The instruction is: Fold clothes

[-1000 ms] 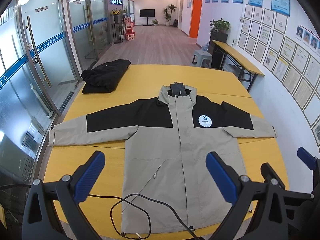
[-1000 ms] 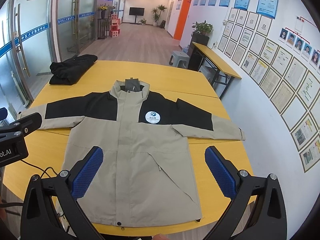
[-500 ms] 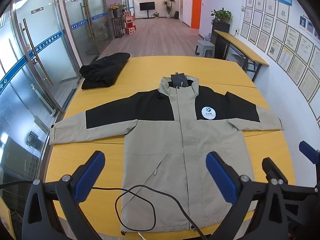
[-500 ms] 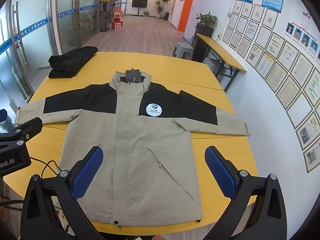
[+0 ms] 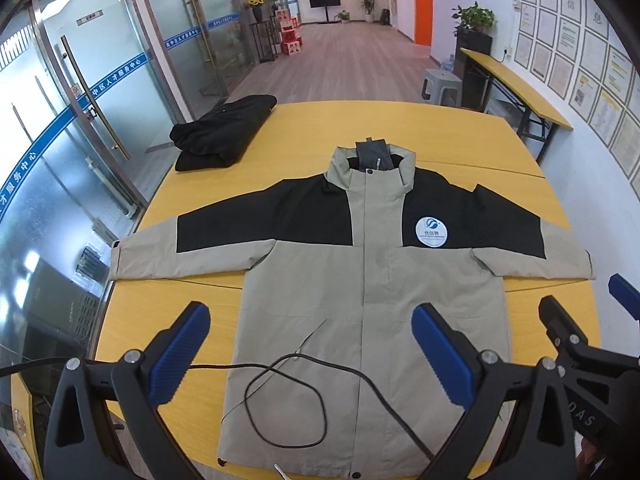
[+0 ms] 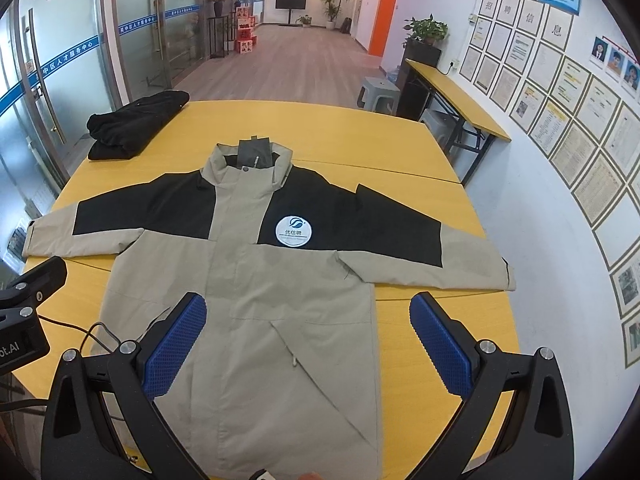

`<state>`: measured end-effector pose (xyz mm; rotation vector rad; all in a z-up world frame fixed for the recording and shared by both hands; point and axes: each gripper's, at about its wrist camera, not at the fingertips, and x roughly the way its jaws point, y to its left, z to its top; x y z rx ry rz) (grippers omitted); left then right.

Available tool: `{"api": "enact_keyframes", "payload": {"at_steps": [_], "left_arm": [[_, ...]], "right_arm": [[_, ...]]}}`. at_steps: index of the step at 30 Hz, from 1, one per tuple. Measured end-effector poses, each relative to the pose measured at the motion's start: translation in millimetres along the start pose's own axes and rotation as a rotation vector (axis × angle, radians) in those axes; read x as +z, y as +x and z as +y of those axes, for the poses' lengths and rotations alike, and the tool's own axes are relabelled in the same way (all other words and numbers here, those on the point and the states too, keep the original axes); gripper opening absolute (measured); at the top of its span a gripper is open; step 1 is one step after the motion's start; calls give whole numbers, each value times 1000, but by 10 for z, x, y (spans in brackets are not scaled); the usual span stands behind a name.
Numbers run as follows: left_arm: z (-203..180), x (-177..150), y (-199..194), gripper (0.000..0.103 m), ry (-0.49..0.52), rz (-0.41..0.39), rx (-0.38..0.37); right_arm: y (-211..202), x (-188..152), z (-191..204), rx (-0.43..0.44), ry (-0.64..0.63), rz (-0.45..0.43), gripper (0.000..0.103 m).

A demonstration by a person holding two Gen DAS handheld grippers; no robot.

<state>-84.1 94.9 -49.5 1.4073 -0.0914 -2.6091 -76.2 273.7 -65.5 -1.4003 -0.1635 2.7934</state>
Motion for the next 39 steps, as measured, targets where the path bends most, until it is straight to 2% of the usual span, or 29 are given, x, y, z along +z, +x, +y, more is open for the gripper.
{"api": "enact_keyframes", "payload": {"at_steps": [7, 12, 18, 22, 23, 27, 31, 33, 37, 39], "left_arm": [[-294, 137, 140, 103, -39, 4, 41], [-384, 145, 156, 103, -67, 1, 49], [-494, 143, 194, 103, -67, 1, -5], [-671, 145, 394, 103, -24, 3, -77], [-718, 142, 464, 103, -14, 3, -100], [-905, 133, 748, 103, 25, 6, -193], [-1191, 178, 1170, 103, 68, 22, -253], [-1401, 218, 1439, 103, 107, 32, -264], [-1820, 297, 1977, 103, 183, 52, -285], [-2029, 336, 2246, 103, 222, 63, -295]], "right_arm": [[334, 74, -347, 26, -3, 41, 102], [409, 120, -486, 36, -29, 34, 102], [473, 81, -595, 18, -38, 42, 102], [501, 25, -837, 59, 28, 32, 102], [541, 0, -942, 85, 57, 27, 102], [1005, -263, -1727, 260, 314, 54, 103], [1600, -786, -2844, 246, 600, 17, 102], [1889, -1039, -3331, 280, 724, 8, 99], [2369, -1370, -4078, 333, 938, -39, 99], [2558, -1467, -4314, 319, 1010, -65, 99]]}}
